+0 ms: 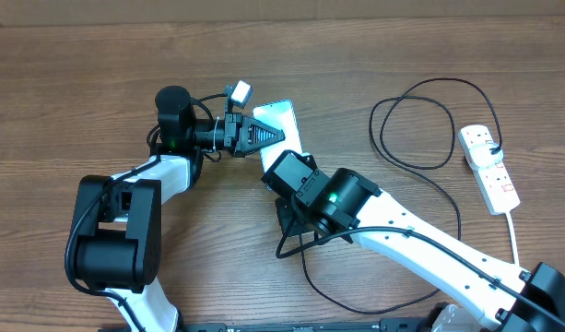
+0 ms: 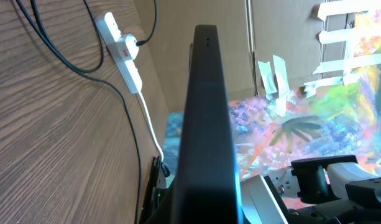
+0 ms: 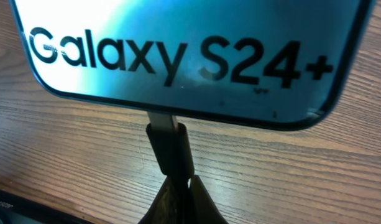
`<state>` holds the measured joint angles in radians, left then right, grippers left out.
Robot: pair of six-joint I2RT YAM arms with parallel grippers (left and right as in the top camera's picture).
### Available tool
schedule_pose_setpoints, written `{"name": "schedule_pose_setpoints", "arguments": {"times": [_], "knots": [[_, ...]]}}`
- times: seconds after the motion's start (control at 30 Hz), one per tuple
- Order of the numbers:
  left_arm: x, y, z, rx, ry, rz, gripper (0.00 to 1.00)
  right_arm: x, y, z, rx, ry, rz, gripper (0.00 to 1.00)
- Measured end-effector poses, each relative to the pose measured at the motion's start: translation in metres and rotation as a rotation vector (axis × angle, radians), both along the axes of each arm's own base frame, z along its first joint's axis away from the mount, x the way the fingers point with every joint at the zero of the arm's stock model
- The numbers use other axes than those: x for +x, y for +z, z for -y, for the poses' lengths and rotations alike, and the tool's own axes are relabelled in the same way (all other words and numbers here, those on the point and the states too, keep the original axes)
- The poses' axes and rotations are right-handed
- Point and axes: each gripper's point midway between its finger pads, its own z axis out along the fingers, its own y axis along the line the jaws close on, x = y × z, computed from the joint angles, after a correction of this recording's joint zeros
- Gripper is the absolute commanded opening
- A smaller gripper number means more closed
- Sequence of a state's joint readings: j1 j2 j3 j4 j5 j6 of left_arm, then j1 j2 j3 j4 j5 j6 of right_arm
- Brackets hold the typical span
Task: Plug charger to phone and switch on socket
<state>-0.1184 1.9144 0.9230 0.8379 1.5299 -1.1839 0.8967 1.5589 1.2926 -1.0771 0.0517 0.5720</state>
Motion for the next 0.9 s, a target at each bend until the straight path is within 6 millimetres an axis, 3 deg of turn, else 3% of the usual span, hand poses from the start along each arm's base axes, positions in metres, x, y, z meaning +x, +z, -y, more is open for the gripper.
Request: {"name": "schedule_pose_setpoints", "arguments": {"times": [0.47, 0.9], "knots": [[0.000, 0.000, 0.000, -0.001, 0.000, 0.009, 0.04, 0.001, 0.002, -0.012, 0.059, 0.012, -0.006, 0.04], [0.000, 0.000, 0.000, -0.002, 0.000, 0.032, 0.04, 0.007, 0.000, 0.003, -0.024, 0.013, 0.041, 0.04]]}}
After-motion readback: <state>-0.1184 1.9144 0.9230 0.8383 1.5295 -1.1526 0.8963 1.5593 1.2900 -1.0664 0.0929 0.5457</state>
